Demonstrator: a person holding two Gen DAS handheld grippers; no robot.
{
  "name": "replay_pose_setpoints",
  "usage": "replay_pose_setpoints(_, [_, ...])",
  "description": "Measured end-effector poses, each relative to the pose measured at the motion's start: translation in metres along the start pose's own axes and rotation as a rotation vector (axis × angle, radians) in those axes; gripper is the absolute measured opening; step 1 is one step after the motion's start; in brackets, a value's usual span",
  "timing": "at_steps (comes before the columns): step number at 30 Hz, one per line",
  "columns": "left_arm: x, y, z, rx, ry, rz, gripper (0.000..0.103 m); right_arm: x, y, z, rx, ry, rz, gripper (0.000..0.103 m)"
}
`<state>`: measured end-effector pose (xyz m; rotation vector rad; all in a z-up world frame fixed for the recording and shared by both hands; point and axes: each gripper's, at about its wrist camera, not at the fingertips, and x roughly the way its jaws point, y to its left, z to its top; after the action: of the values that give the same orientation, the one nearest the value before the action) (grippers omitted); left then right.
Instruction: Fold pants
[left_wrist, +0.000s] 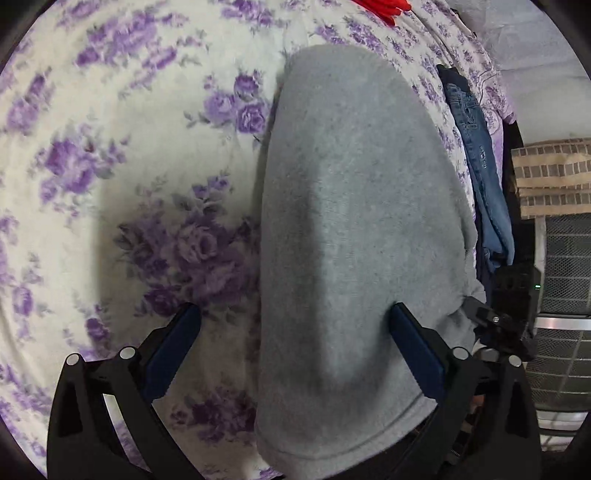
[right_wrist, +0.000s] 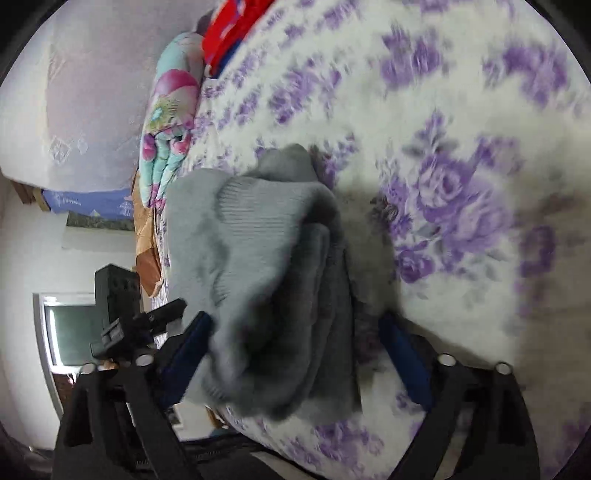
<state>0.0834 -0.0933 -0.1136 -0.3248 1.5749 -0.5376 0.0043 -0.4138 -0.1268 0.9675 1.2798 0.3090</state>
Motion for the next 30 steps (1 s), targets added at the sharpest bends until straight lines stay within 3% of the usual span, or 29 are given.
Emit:
replay_pose_setpoints(5, [0.006,-0.007,0.006,-0.004,0.02,0.013,0.099,0.026,0.027,0.001,-0.092,0.024,-0.048,0.099])
replay_pose_setpoints(8, [0.008,-0.016,0.006,0.01,0.013,0.046,0.099,0.033,0.043,0.0,-0.131,0.05,-0.123,0.088])
replay_pose_setpoints(9, [0.007,-0.023,0.003,0.021,0.019,0.058,0.097,0.032,0.045,0.0,-0.13,0.056,-0.129,0.083])
replay_pose_setpoints(10, [0.007,-0.032,0.0,0.039,0.032,0.046,0.083,0.03,0.043,0.0,-0.112,0.059,-0.116,0.08])
replay_pose_setpoints(11, [0.007,-0.041,-0.002,0.064,0.05,0.02,0.08,0.025,0.042,0.0,-0.096,0.063,-0.098,0.075])
replay_pose_setpoints(12, [0.007,-0.054,-0.007,0.114,0.048,0.051,0.081,0.02,0.041,0.001,-0.095,0.071,-0.074,0.073])
replay_pose_setpoints(14, [0.012,-0.064,-0.009,0.173,0.035,0.106,0.089,0.014,0.032,0.003,-0.084,0.092,-0.043,0.074])
replay_pose_setpoints(15, [0.019,-0.059,-0.007,0.147,0.048,0.091,0.092,0.018,0.025,0.006,-0.056,0.099,-0.024,0.082])
replay_pose_setpoints(18, [0.041,-0.034,0.004,-0.033,0.1,-0.056,0.097,0.028,0.012,0.01,-0.004,0.093,0.043,0.093])
replay_pose_setpoints(19, [0.042,-0.032,0.005,-0.039,0.093,-0.059,0.096,0.029,0.017,0.011,-0.03,0.102,0.027,0.09])
replay_pose_setpoints(20, [0.041,-0.035,0.005,-0.03,0.086,-0.051,0.092,0.03,0.025,0.01,-0.076,0.117,-0.011,0.078])
replay_pose_setpoints(21, [0.036,-0.042,0.004,-0.002,0.074,-0.039,0.08,0.029,0.033,0.01,-0.131,0.139,-0.052,0.07])
replay_pose_setpoints(23, [0.025,-0.058,0.003,0.045,0.059,-0.013,0.07,0.023,0.041,0.013,-0.168,0.167,-0.049,0.06])
replay_pose_setpoints(25, [0.013,-0.077,0.004,0.08,0.032,-0.007,0.064,0.01,0.053,0.019,-0.202,0.167,-0.028,0.057])
replay_pose_setpoints(27, [-0.005,-0.098,0.007,0.138,-0.02,0.025,0.063,-0.005,0.067,0.027,-0.249,0.156,-0.009,0.054])
replay_pose_setpoints(30, [-0.042,-0.126,0.03,0.19,-0.135,0.019,0.063,-0.04,0.105,0.054,-0.373,0.065,0.028,0.054])
